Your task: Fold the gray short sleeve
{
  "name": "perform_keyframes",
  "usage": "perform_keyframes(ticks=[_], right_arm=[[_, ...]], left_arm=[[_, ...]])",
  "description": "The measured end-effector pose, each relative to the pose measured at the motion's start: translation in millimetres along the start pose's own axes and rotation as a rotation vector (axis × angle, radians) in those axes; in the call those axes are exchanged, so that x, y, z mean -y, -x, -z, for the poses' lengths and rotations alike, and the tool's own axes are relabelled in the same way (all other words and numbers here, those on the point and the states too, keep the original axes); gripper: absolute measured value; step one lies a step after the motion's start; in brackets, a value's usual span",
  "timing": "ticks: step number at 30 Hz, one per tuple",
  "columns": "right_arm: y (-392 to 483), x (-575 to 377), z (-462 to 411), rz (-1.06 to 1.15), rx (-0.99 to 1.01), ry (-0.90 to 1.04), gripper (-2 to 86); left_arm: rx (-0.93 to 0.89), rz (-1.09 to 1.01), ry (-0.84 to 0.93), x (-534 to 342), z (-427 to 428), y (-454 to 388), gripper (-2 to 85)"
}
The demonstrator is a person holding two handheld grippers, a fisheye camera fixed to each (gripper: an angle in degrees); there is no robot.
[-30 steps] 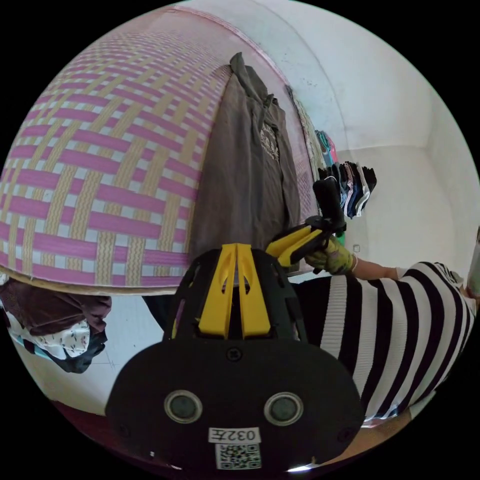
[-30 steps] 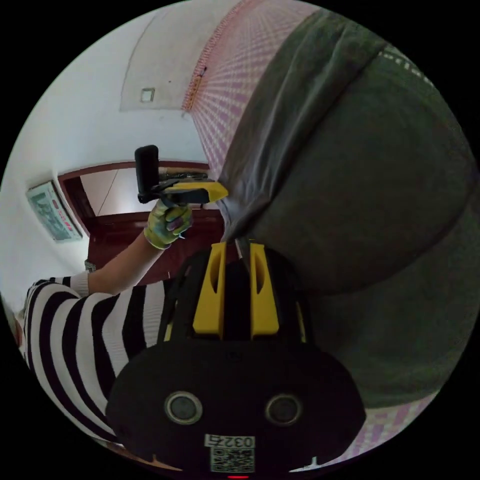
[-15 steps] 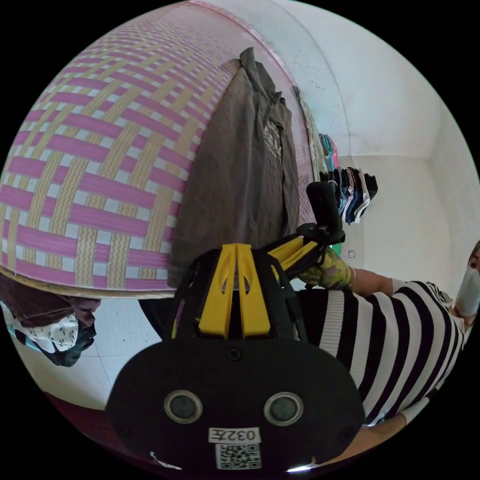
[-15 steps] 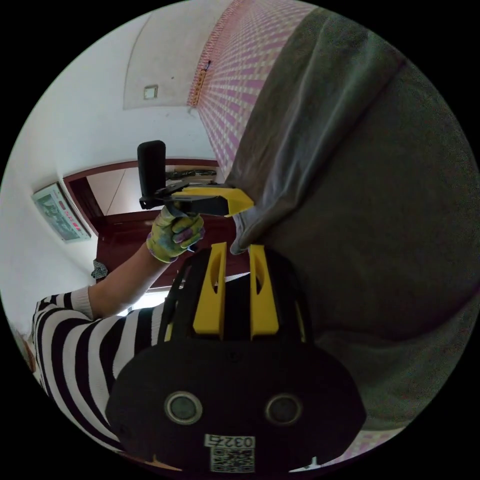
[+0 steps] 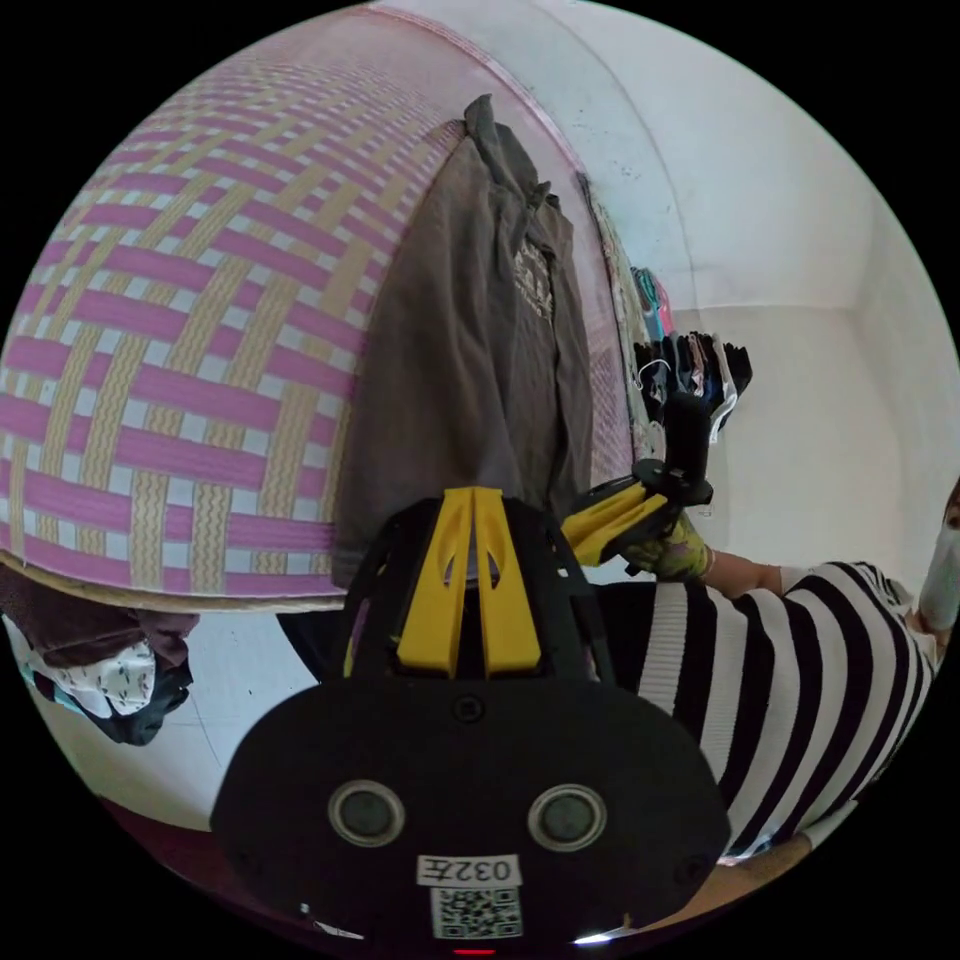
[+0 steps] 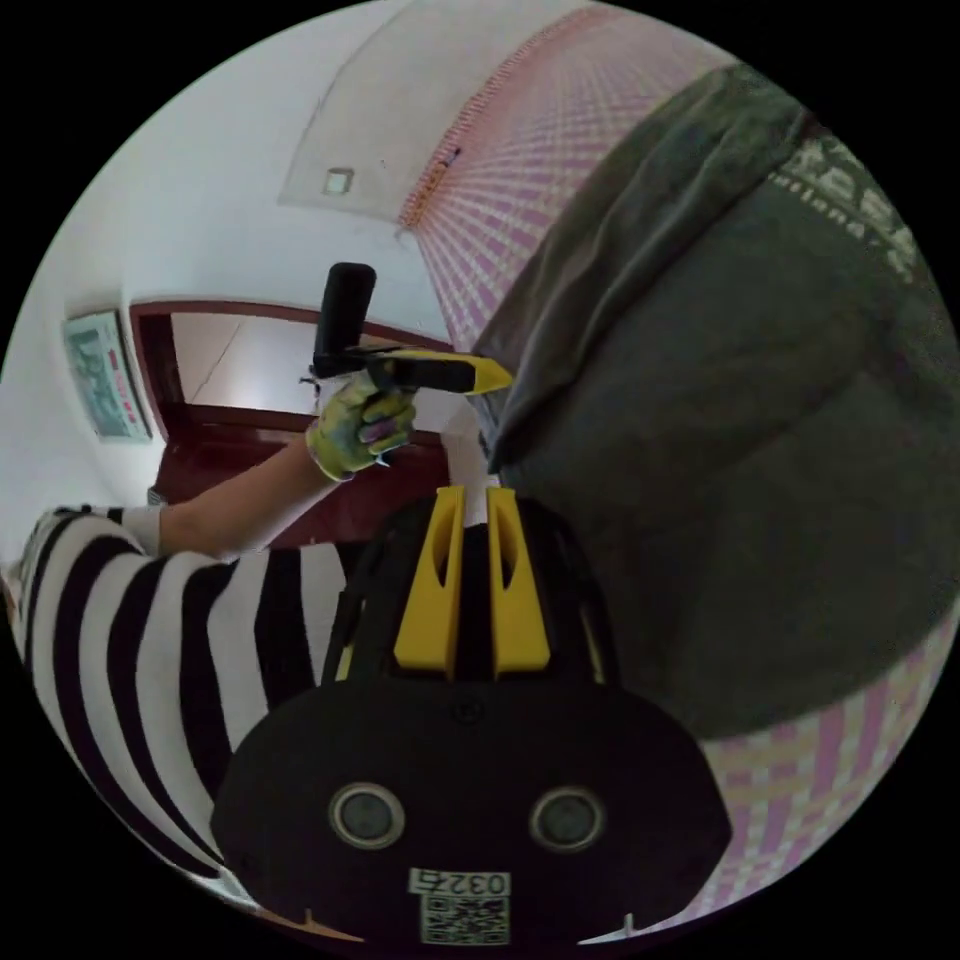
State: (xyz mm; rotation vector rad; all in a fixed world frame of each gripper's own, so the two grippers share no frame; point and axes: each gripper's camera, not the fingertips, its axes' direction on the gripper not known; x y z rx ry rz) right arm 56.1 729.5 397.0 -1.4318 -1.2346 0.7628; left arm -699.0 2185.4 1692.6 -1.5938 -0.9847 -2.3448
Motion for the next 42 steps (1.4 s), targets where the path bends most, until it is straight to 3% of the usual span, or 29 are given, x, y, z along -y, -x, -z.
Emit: perform_keyframes(ticks=[5,14,18,23,28,34,42], right_arm=[[6,-60,16,0.032,-0.234,-0.094,-0.5],[17,-47,-42,0.066,-0.183,0.012,-0.7],[33,-23,-28,0.096,-0.218,-0.108,0.3],[9,35,18,-0.08,-0.26,-0.329,5.8],[-16,86,34,-0.226,-0.267,-0.368,7.7],[-11,110,28,-0.264,-0.255,-0.333,-0.1],[11,99,34,-0.255,-0.261,-0.348,-1.0]], left_arm=[[0.03,-0.134,0.009,17,-5,-24,-0.9],[0.064,-0.122,0.168,25,-37,-27,-0.9],[0.053,-0.111,0.138,20,-28,-29,-0.9],[0.045,-0.104,0.111,12,-21,-31,-0.9],[0.073,-0.081,0.114,-3,-19,-30,-0.9],[0.069,-0.049,0.107,-16,-14,-22,-0.9],[-0.004,-0.028,0.094,-26,-6,-19,-0.9]])
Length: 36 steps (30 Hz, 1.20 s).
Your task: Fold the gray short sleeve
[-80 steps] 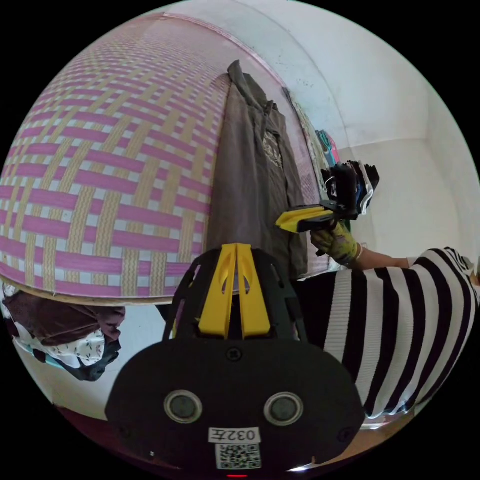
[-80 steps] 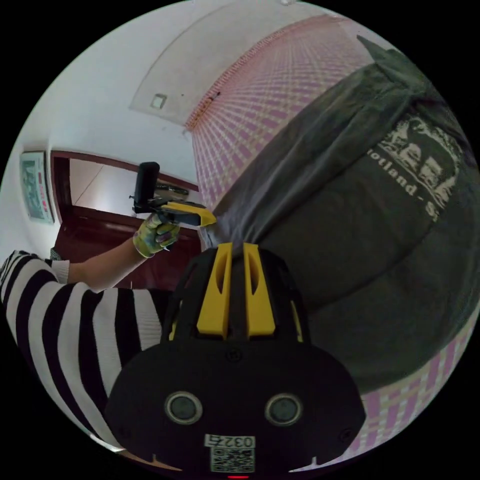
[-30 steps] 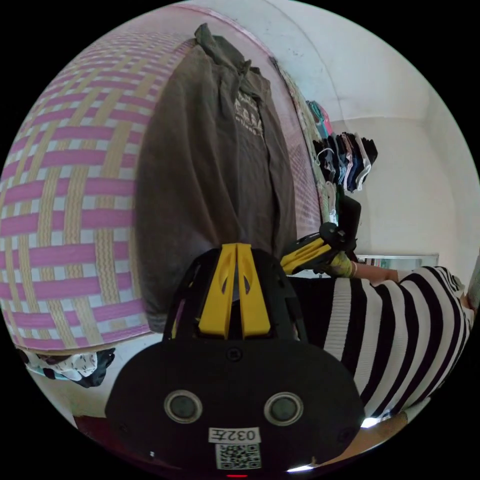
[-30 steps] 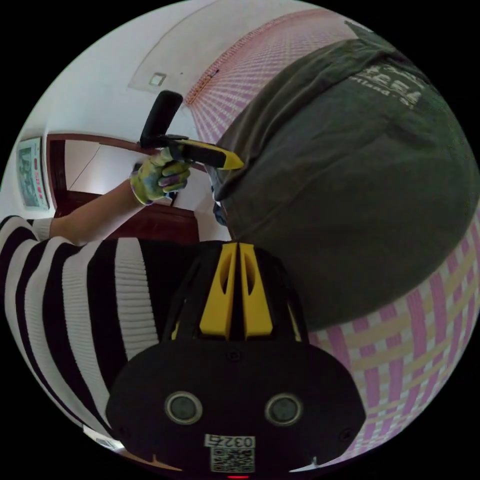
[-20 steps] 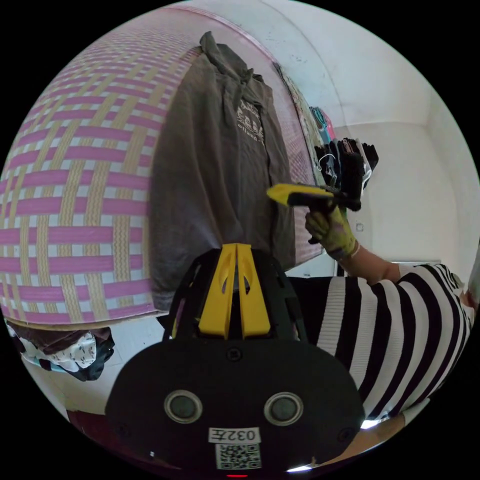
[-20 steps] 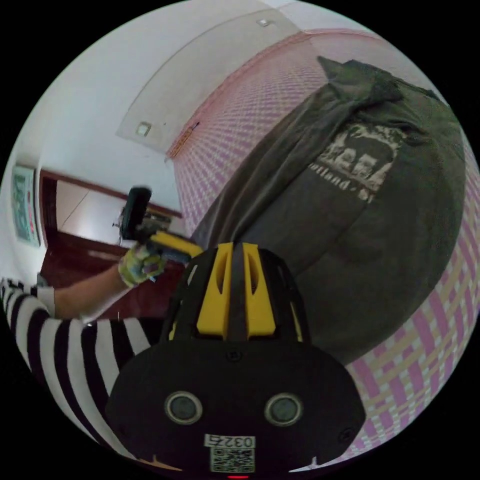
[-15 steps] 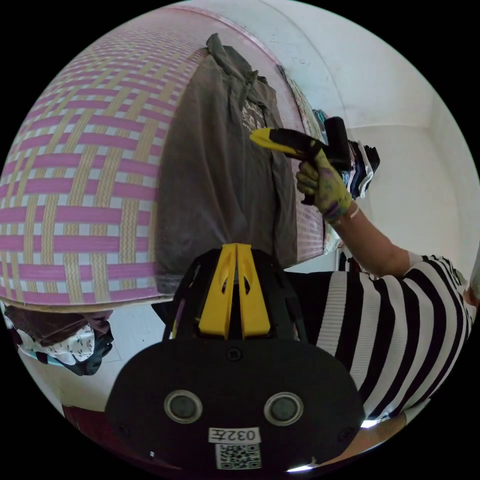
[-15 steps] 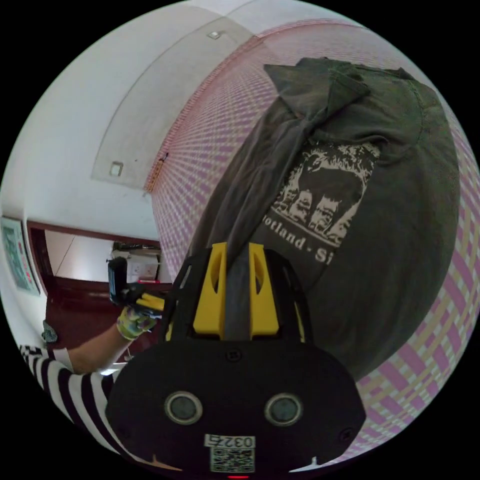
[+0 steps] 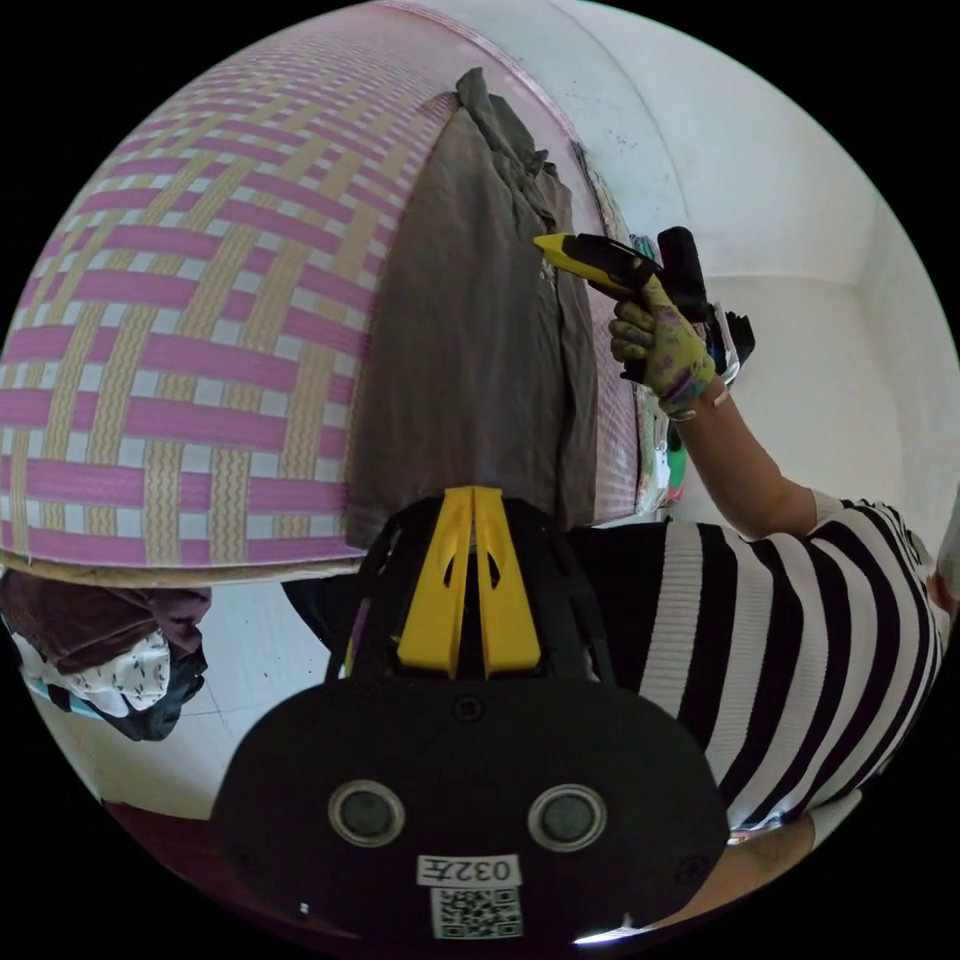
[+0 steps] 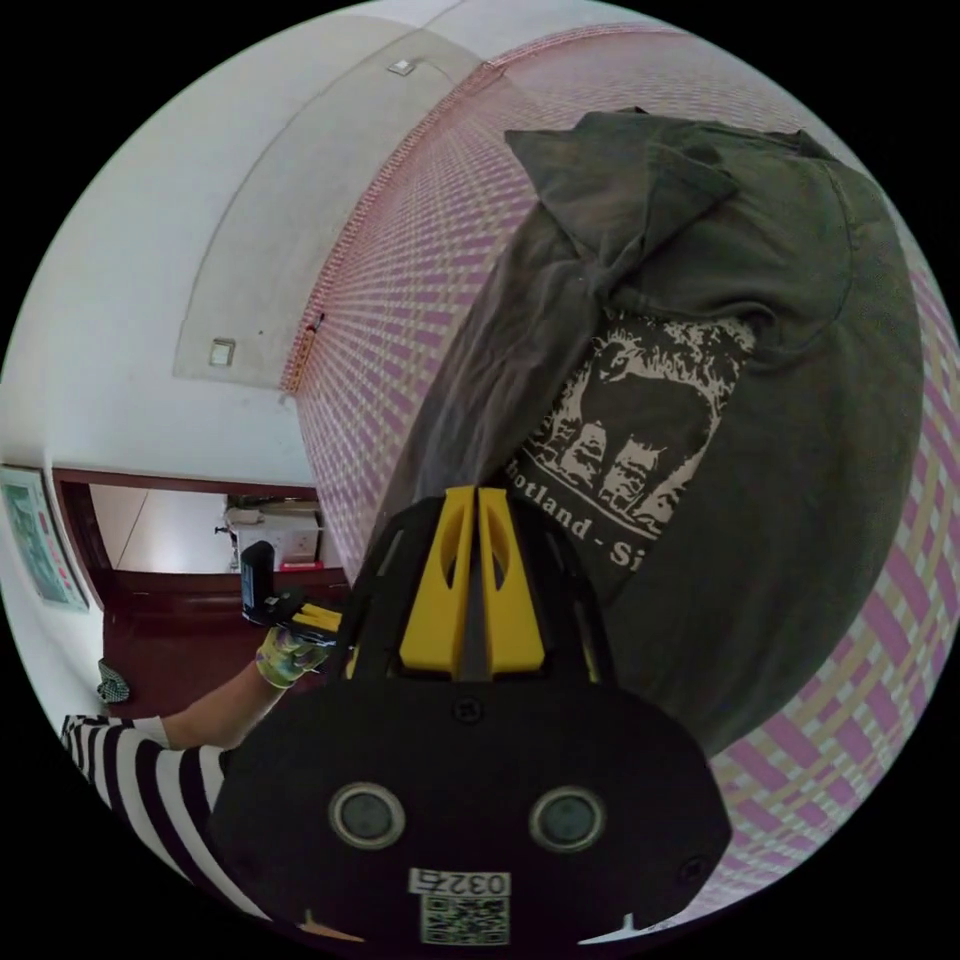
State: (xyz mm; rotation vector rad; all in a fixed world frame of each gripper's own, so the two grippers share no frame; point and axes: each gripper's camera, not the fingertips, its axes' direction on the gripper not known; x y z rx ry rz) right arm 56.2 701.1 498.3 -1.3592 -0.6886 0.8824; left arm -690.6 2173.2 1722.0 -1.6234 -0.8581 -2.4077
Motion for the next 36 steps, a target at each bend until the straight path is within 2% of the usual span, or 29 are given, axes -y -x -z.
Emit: perform_keyframes(ticks=[3,9,13,18,20,23,28,31,36], right_arm=[[-5,-2,-14,-0.001,-0.073,0.064,-1.0],[-3,-34,9,0.005,0.003,-0.038,-0.8],[26,-94,22,0.2,-0.022,-0.023,-1.0],[21,-166,21,0.19,-0.033,-0.005,-1.0],[13,-190,22,0.136,-0.02,-0.022,-1.0],[11,-208,27,0.124,-0.004,-0.048,-1.0],[15,-229,34,0.132,-0.005,-0.077,-1.0],[18,-239,35,0.148,-0.018,-0.075,-1.0],[24,-248,24,0.165,-0.018,-0.037,-1.0]], left_arm=[[-0.007,-0.001,0.007,-5,3,-3,-0.9],[-0.021,-0.007,-0.002,-21,20,-17,-0.9],[-0.082,-0.079,-0.017,-24,28,-45,-0.9],[-0.179,-0.153,0.139,-8,-15,-93,-0.4],[-0.137,-0.133,0.255,-1,-47,-115,1.2],[-0.075,-0.118,0.333,-3,-70,-139,1.7],[-0.011,-0.141,0.356,-16,-77,-175,-0.8],[-0.035,-0.157,0.326,-27,-61,-199,-0.9],[0.022,-0.076,0.313,-50,-50,-211,-1.0]])
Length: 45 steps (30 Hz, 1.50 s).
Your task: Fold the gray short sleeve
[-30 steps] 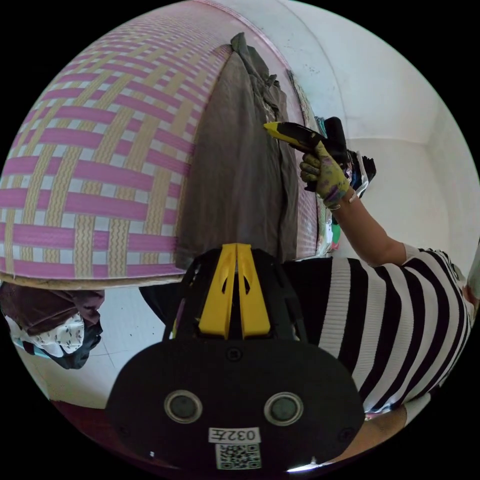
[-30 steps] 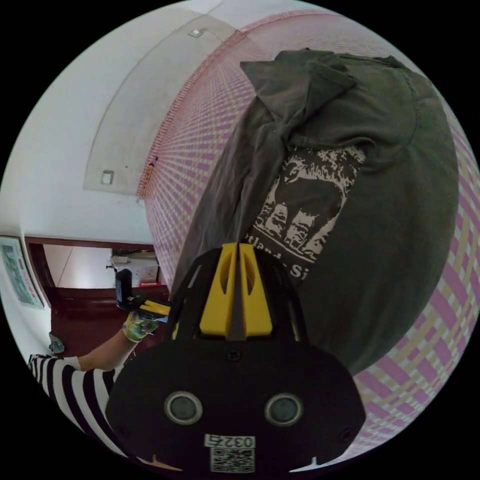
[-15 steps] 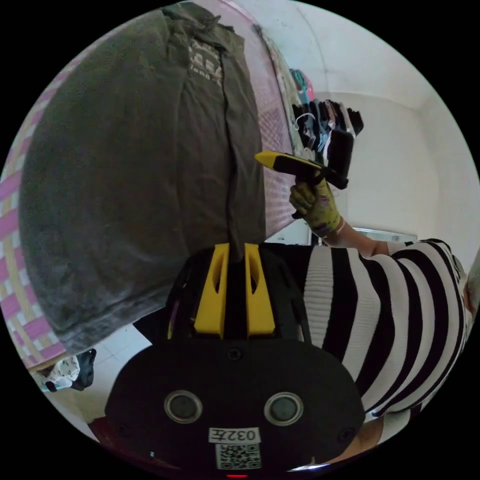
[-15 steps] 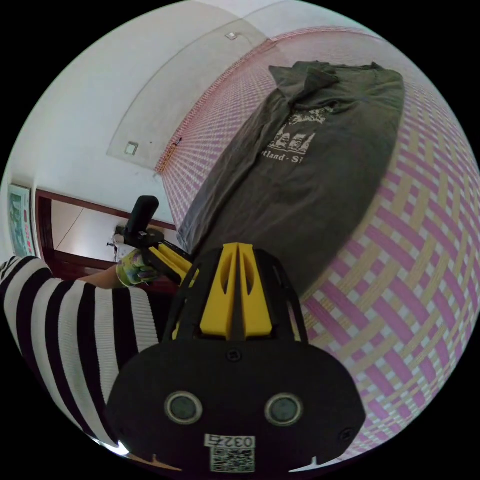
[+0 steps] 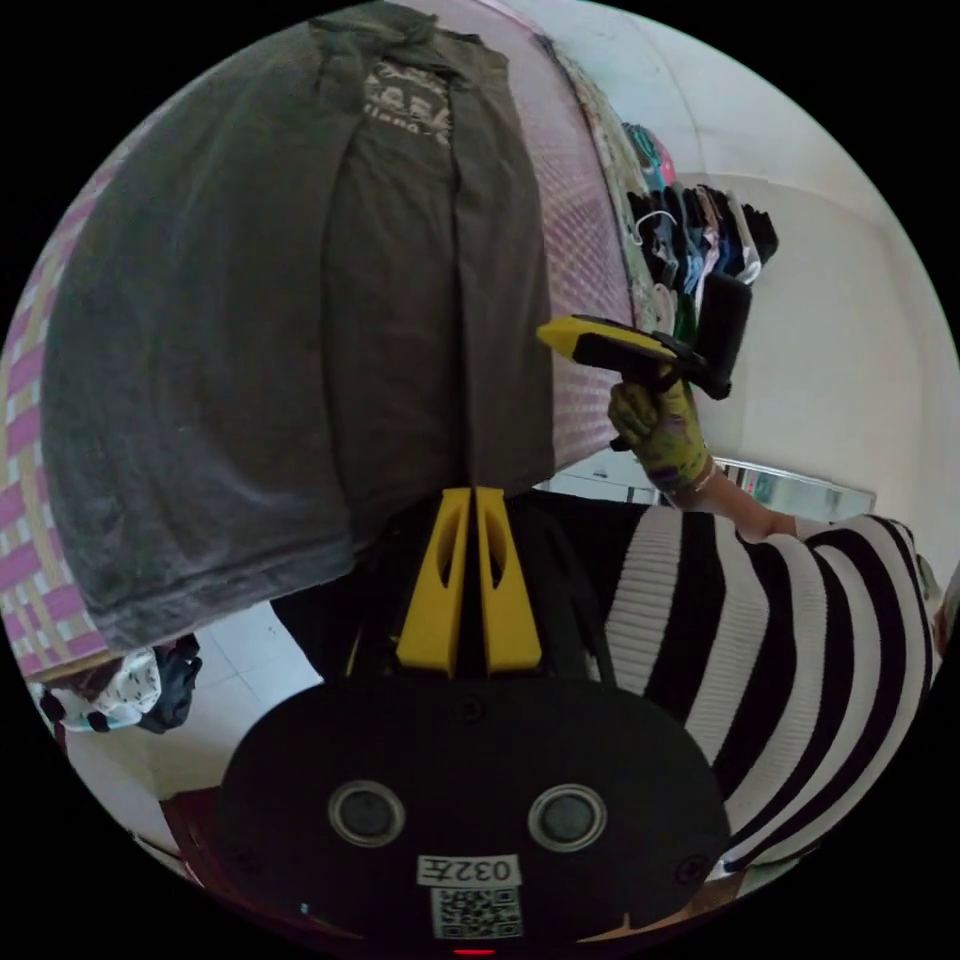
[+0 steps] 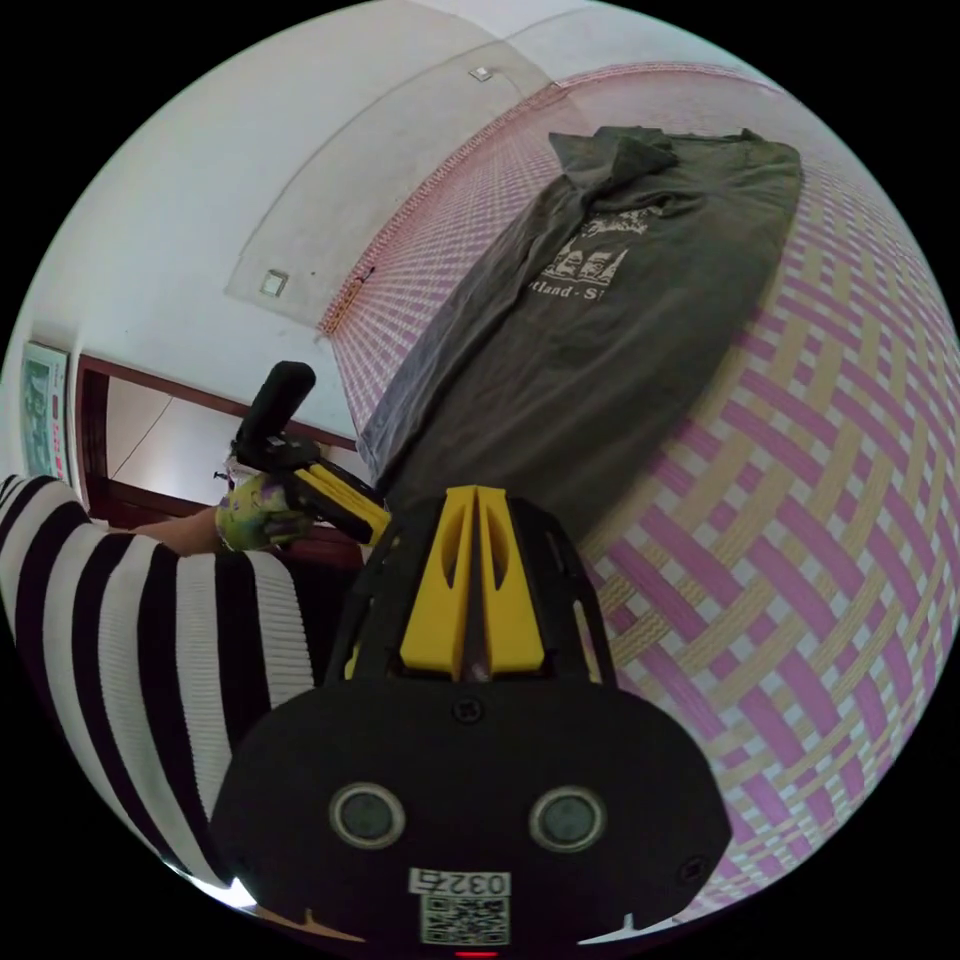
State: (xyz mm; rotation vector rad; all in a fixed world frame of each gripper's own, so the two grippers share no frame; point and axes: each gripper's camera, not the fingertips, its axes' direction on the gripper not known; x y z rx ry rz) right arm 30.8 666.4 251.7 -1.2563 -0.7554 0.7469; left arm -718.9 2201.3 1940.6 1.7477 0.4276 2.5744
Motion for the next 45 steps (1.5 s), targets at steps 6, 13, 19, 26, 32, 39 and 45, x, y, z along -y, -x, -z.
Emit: perform_keyframes(ticks=[6,13,19,26,32,39,45], right_arm=[[18,6,-4,0.037,-0.005,-0.024,-1.0],[12,34,6,0.0,-0.065,-0.097,-1.0],[4,52,-12,-0.068,-0.032,-0.021,-0.9],[-8,136,50,-0.162,0.043,-0.215,3.9],[-71,258,65,-0.377,0.125,-0.28,8.1],[-74,311,14,-0.507,0.117,-0.147,12.0],[-17,300,-24,-0.347,-0.209,-0.16,4.0]], left_arm=[[-0.031,0.068,0.032,-17,-11,-18,-1.4],[0.011,-0.001,-0.052,-55,34,-73,-0.9],[-0.068,-0.078,-0.187,-43,82,-100,-0.9],[-0.066,-0.112,-0.26,20,143,-104,-0.9],[-0.16,-0.111,-0.354,84,185,-102,-0.2],[-0.155,-0.063,-0.461,168,252,-121,5.3],[-0.113,-0.035,-0.35,255,261,-164,8.3]])
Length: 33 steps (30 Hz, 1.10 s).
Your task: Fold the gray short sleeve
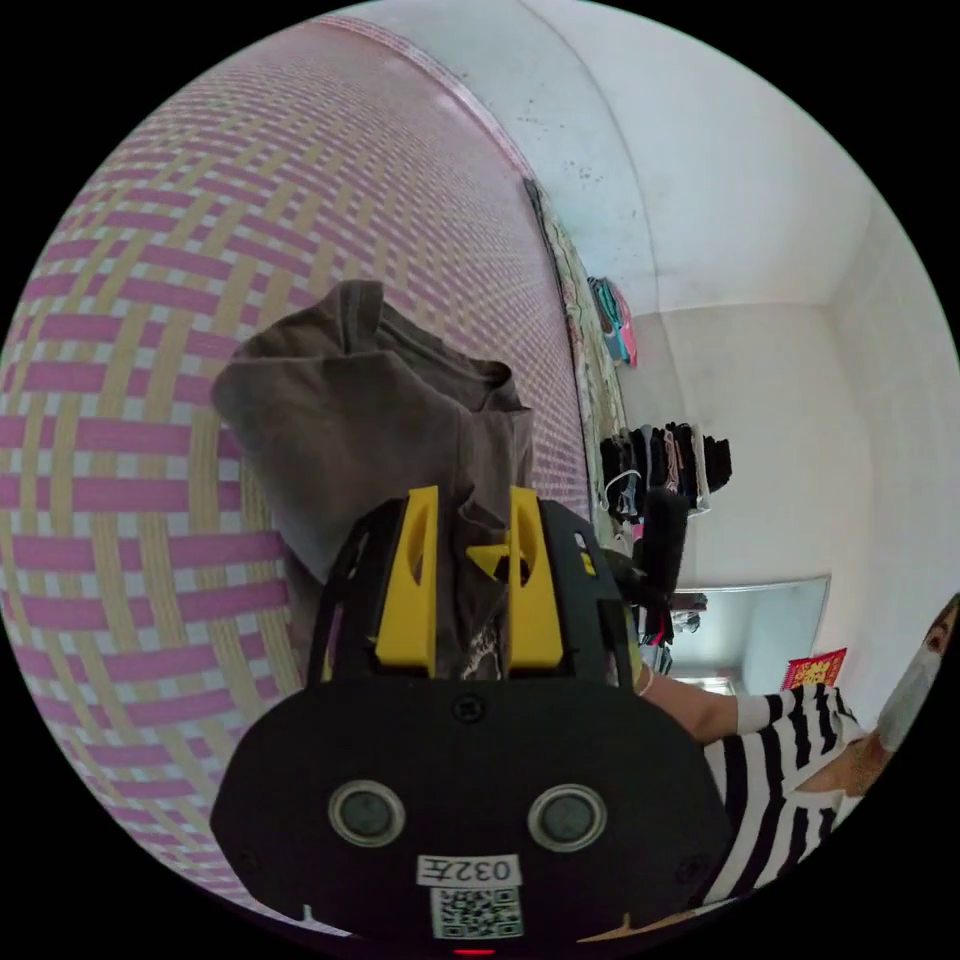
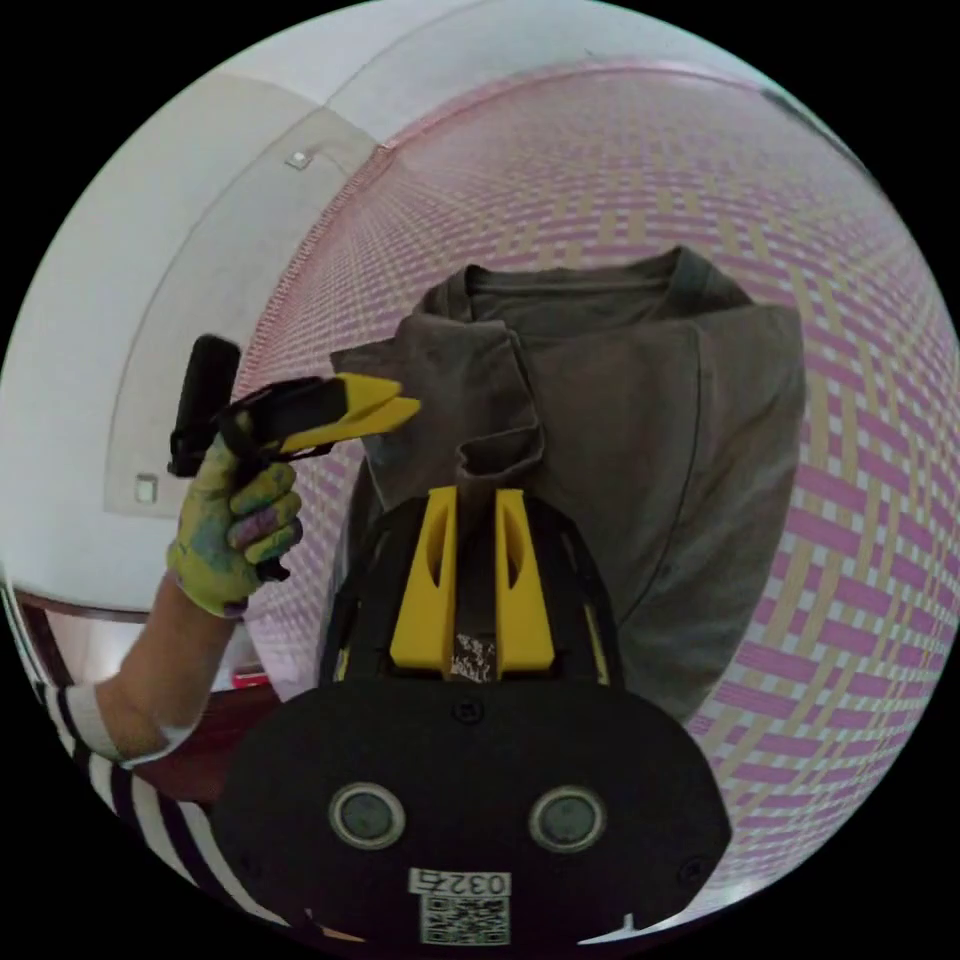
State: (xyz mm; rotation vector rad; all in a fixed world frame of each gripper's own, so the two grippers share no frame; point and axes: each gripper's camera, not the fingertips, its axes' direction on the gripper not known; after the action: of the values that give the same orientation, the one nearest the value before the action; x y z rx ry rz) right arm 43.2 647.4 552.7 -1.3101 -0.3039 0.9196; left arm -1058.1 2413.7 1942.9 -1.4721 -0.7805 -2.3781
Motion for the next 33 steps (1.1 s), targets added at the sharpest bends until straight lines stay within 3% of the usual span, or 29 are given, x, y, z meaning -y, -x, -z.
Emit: perform_keyframes(ticks=[5,8,12,19,21,23,25,29,33], right_arm=[[69,-36,2,0.31,-0.179,-0.152,-0.3],[112,-57,-11,0.521,-0.278,-0.155,-0.5],[154,-81,-36,0.708,-0.382,-0.125,-0.7],[211,-108,-79,0.945,-0.478,0.006,-0.8],[216,-112,-82,0.97,-0.476,0.024,-0.8],[220,-115,-84,0.994,-0.479,0.048,-0.8],[221,-119,-81,0.997,-0.49,0.039,-0.8],[215,-126,-63,0.975,-0.464,0.0,-0.8],[204,-121,-42,0.895,-0.342,-0.014,-0.7]], left_arm=[[-0.137,0.024,0.045,13,-6,-29,18.3],[-0.055,0.011,0.03,6,11,-53,18.9],[0.076,0.012,0.004,-7,35,-76,17.2],[0.193,-0.09,0.107,-25,49,-121,15.5],[0.311,-0.1,0.124,-30,53,-129,12.2],[0.382,-0.058,-0.003,-44,77,-131,4.4],[0.276,0.047,-0.162,-62,107,-114,2.4],[-0.226,0.285,-0.61,-153,146,-41,0.8],[-0.51,0.479,-0.843,-229,128,-1,0.7]])
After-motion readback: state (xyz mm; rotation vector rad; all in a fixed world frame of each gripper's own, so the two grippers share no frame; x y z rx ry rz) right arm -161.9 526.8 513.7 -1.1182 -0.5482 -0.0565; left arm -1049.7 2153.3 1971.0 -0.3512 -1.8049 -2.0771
